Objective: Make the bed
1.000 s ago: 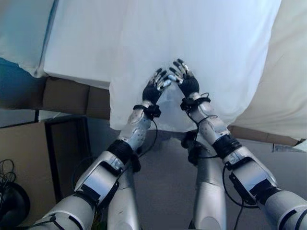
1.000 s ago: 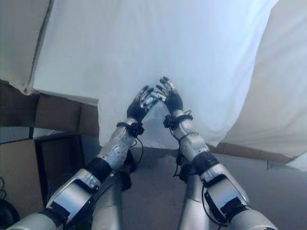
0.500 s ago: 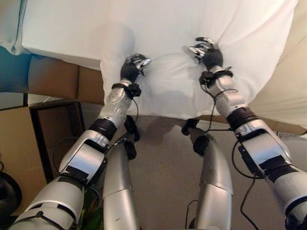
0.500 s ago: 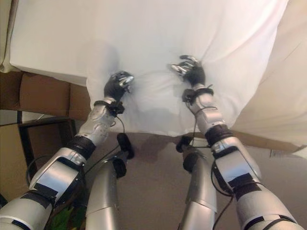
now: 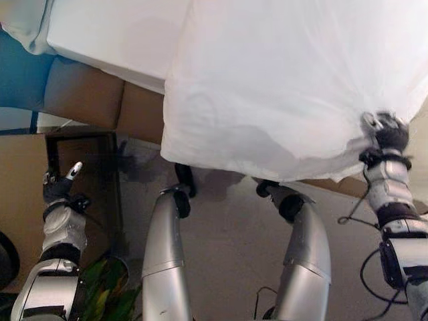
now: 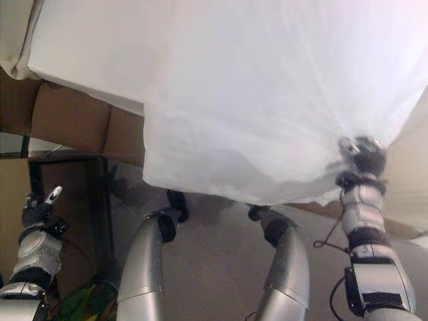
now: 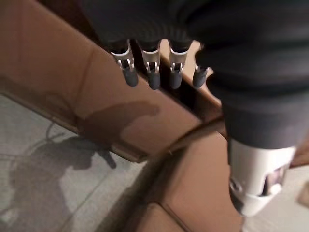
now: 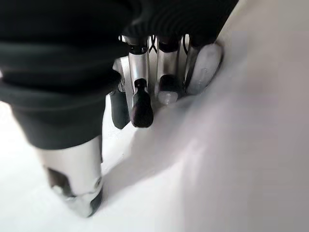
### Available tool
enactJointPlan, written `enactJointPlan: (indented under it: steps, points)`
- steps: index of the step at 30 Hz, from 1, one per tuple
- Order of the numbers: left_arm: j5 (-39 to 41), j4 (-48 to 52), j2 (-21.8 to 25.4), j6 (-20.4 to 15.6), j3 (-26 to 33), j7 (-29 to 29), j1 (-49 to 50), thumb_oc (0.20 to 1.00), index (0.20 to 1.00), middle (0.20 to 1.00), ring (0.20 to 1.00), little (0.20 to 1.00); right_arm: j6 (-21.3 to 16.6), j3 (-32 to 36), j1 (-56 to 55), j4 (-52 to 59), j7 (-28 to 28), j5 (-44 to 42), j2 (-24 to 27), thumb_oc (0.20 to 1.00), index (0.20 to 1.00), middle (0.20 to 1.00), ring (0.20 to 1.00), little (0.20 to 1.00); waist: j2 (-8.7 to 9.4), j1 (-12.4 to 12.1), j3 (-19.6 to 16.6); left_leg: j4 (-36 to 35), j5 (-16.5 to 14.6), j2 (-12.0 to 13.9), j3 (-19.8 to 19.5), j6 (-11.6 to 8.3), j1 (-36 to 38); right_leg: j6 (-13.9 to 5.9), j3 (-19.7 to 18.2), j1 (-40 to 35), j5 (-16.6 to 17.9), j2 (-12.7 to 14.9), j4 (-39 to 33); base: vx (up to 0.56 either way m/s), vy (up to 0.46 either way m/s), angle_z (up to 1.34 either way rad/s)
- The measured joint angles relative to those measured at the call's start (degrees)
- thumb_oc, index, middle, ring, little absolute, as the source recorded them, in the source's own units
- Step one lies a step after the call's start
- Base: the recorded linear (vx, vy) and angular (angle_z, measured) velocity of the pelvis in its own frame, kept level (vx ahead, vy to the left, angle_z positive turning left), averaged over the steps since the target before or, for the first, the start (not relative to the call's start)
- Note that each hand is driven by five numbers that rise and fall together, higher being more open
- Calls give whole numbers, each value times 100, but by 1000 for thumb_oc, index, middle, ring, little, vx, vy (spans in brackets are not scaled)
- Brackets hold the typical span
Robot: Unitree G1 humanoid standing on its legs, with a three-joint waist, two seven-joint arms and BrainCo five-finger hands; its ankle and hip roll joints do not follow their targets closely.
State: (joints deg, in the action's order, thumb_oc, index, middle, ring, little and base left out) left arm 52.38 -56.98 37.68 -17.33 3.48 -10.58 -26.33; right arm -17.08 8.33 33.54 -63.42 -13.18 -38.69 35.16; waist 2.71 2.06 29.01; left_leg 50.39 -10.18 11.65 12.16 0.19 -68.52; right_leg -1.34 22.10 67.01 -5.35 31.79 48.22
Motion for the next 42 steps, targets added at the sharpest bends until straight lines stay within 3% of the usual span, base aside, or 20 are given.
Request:
enactJointPlan:
  steps: [6,14,18,22,24,25,26,27,30,32,34,37,39,42]
  points:
    - [-217,353,-317,-98,-11,-131,-80,1000,1000,1000,1000,1000,642,9,-775,-1124,-250,249,-614,1000,1000,1000,1000,1000,-87,112,53,308,-202,6,59,53,-142,-63,-139,176,-36,53,179,0,7,-5]
    - [-219,91,-752,-3,-19,-33,-80,1000,1000,1000,1000,1000,972,-19,-952,-1510,0,429,-746,1000,1000,1000,1000,1000,-228,67,136,141,-200,24,121,24,412,-59,-139,-272,-59,51,123,-23,-22,0]
    - [-415,-284,-1030,93,7,117,-3,1000,1000,1000,1000,1000,1128,-256,-983,-1591,218,545,-843,1000,1000,1000,1000,1000,-252,14,142,-339,-86,0,199,-26,1261,-116,73,-1130,-21,27,-245,4,-56,3]
    - [-942,-302,-1487,133,-29,313,426,1000,1000,1000,1000,1000,1128,-407,-1185,-1525,329,741,-1166,1000,1000,1000,1000,1000,-244,15,132,-1048,74,1,187,-185,2569,-240,404,-2549,47,-192,-852,83,-84,6]
    - [-1333,-378,-1714,134,-38,435,798,1000,1000,1000,1000,1000,1144,-528,-1382,-1300,444,996,-1377,1000,1000,1000,1000,1000,-232,-6,146,-1680,271,17,190,-317,3537,-284,666,-3605,169,-462,-1437,194,-121,5]
    - [-1537,-461,-1938,125,-89,510,1109,1000,1000,1000,1000,1000,1151,-703,-1607,-1178,521,1165,-1481,1000,1000,1000,1000,1000,-200,-18,68,-2228,360,0,194,-393,4418,-396,783,-4478,187,-667,-1932,229,-80,3]
    - [-1615,-504,-2022,128,-35,562,1293,1000,1000,1000,1000,1000,1158,-732,-1744,-1073,529,1243,-1535,1000,1000,1000,1000,1000,-203,-37,8,-2478,401,8,203,-453,4798,-434,878,-4862,204,-769,-2172,291,-36,-5]
    - [-1810,-588,-2163,131,45,664,1769,1000,1000,1000,1000,1000,1093,-731,-2151,-794,588,1401,-1705,1000,1000,1000,1000,1000,-175,-18,-279,-3116,589,20,250,-558,5604,-502,912,-5559,329,-1066,-2810,126,-8,-13]
    - [-2283,-1035,-2190,138,-11,774,2498,1000,1000,1000,1000,1000,1076,-1009,-2717,-730,721,1680,-1812,1000,1000,1000,1000,1000,-200,-199,-1256,-3900,762,20,346,-728,6191,-543,1018,-6078,363,-1355,-3367,150,16,-11]
    - [-2509,-1194,-2215,165,85,785,2825,1000,1000,1000,1000,1000,1111,-1204,-3008,-784,800,2072,-1836,1000,1000,1000,1000,1000,-189,-187,-1569,-4411,993,1,362,-840,6693,-563,1153,-6519,521,-1569,-3783,131,1,9]
    - [-2879,-1363,-2281,198,160,772,3011,1000,1000,1000,1000,1000,1192,-1384,-3132,-1036,866,2562,-1883,1000,1000,1000,1000,1000,-185,-307,-1846,-4716,1061,-15,388,-866,7019,-609,1208,-6841,609,-1681,-4080,95,2,7]
    - [-3893,-1324,-2289,172,-464,622,3173,1000,1000,1000,1000,1000,1283,-1374,-3324,-1148,881,2823,-1951,1000,1000,1000,1000,1000,-81,-333,-2298,-4863,1063,-96,341,-867,7164,-710,1316,-7106,665,-1714,-4379,23,18,19]
    - [-4553,-1281,-2301,169,-733,582,3191,1000,1000,1000,1000,1000,1279,-1374,-3364,-1107,872,2913,-2079,1000,1000,1000,1000,1000,-36,-446,-2452,-4926,1067,-111,346,-872,7270,-736,1308,-7214,680,-1733,-4452,5,8,3]
    - [-4860,-1255,-2294,168,-797,565,3164,1000,1000,1000,1000,1000,1275,-1401,-3372,-1093,877,3002,-2173,1000,1000,1000,1000,1000,-18,-458,-2579,-4942,1072,-125,325,-879,7296,-751,1299,-7273,671,-1738,-4491,-12,24,5]
